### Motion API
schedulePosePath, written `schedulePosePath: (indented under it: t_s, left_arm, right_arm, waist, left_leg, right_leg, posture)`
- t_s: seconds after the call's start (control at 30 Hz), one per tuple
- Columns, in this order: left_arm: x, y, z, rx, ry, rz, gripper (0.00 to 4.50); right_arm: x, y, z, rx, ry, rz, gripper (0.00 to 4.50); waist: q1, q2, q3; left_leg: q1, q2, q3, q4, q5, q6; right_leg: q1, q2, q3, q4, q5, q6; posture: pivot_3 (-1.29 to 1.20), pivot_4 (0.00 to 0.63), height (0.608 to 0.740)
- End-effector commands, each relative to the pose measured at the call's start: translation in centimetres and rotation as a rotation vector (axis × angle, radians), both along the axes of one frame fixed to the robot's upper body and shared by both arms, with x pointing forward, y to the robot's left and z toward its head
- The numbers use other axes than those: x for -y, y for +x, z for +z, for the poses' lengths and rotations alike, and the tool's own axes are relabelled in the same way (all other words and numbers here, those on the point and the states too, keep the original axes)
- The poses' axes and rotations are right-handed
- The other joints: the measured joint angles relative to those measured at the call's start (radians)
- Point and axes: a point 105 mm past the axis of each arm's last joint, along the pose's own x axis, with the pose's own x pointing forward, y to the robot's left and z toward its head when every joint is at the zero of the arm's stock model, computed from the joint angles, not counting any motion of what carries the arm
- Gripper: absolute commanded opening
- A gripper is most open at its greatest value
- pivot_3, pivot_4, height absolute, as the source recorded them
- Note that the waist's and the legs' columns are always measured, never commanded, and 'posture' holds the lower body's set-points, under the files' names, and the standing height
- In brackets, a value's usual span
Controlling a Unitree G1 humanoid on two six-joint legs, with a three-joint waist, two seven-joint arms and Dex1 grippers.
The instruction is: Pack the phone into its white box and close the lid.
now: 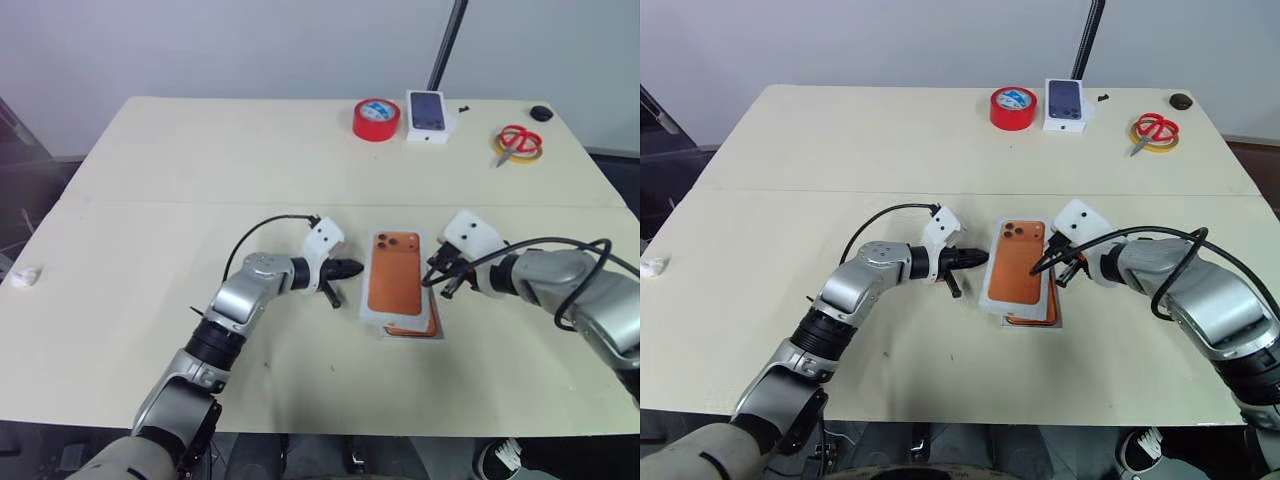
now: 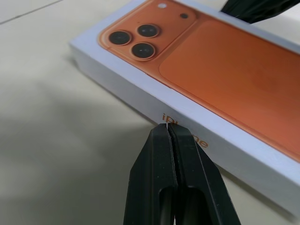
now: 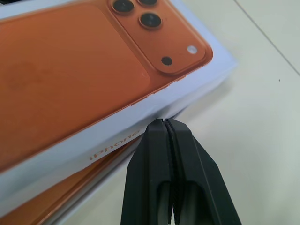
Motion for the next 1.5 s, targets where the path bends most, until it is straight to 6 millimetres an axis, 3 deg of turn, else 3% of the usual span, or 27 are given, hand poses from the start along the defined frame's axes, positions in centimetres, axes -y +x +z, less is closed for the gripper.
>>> schedulePosePath:
  t_s: [0.03,0.37,1.17,1.5]
  left_arm:
    - [1.3,-1.5,2.0,0.049,-0.047,-0.101,0.04]
    - [1.7,-2.3,2.3,0.068,-0.030,-0.150,0.04]
    - [0.9,-1.1,0.3,0.012,0.005,-0.062,0.04]
    - [1.2,-0.9,0.7,-0.001,-0.028,-0.050,0.04]
  right_arm:
    - [-0.8,-0.9,0.9,0.022,-0.002,0.062,0.07]
    - [-0.4,-1.8,0.3,0.002,-0.017,0.063,0.07]
    - [-0.3,-0.9,-0.1,0.019,-0.020,0.037,0.07]
    - [0.2,-0.6,-0.4,0.016,-0.022,0.017,0.07]
  waist:
    - [0.000,0.000,0.000]
    - [0.000,0.000,0.000]
    - [-0.001,0.000,0.000]
    - [0.000,0.000,0.000]
  left_leg:
    - [0.000,0.000,0.000,0.000,0.000,0.000]
    - [0.000,0.000,0.000,0.000,0.000,0.000]
    - [0.000,0.000,0.000,0.001,0.000,0.000]
    - [0.000,0.000,0.000,0.001,0.000,0.000]
  right_leg:
    - [0.000,0.000,0.000,0.000,0.000,0.000]
    - [0.000,0.000,0.000,0.000,0.000,0.000]
    - [0.000,0.000,0.000,0.001,0.000,0.000]
    - [0.000,0.000,0.000,0.001,0.000,0.000]
  posture:
    - [0.00,0.150,0.732]
    - [0.00,0.150,0.732]
    - [0.00,0.150,0.732]
    - [0.00,0.150,0.732]
